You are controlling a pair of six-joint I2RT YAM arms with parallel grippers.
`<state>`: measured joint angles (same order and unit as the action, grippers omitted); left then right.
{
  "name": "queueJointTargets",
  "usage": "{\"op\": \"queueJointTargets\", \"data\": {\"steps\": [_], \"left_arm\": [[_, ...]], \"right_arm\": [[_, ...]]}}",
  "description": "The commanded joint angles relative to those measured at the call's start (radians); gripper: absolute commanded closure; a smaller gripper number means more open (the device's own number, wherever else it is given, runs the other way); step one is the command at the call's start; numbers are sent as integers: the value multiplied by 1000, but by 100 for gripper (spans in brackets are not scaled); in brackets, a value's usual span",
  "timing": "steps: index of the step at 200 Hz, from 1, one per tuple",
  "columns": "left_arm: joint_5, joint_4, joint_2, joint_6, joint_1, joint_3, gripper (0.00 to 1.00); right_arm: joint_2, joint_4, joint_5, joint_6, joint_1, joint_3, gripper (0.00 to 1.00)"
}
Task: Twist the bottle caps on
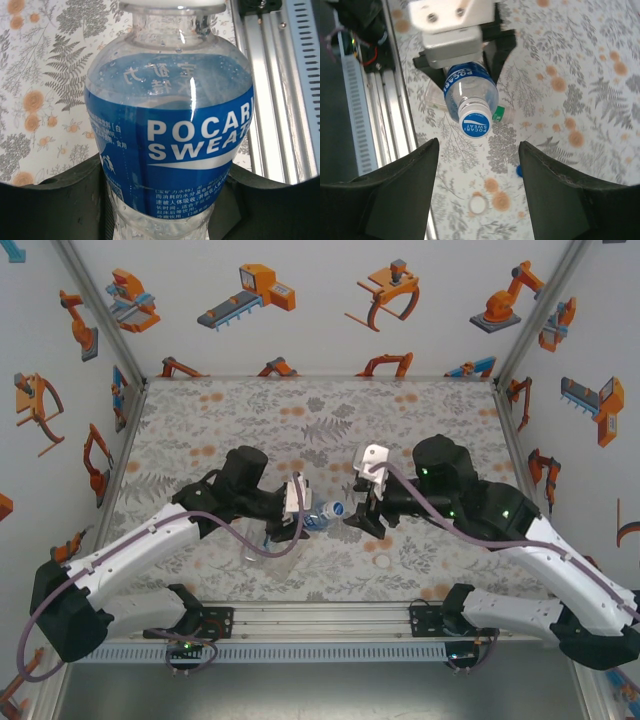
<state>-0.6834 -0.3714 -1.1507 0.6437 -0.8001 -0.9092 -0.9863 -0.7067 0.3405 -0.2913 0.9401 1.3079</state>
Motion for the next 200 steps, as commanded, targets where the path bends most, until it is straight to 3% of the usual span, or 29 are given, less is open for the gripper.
{"op": "queueJointTargets", "data": {"steps": [1,106,178,200], "left_arm": [[-82,-34,0,31,-7,-38,100],[-103,-63,-33,66,-7,-70,100],[-104,-66,-5,71,-7,-59,100],[-104,-67,0,70,-7,-59,100]], "right_arm": [[14,15,126,-205,18,-27,40],[-38,89,62,-228,46,-52,56],[-66,69,60,-226,48,-52,59],[-71,69,58,-221,49,-52,65]]}}
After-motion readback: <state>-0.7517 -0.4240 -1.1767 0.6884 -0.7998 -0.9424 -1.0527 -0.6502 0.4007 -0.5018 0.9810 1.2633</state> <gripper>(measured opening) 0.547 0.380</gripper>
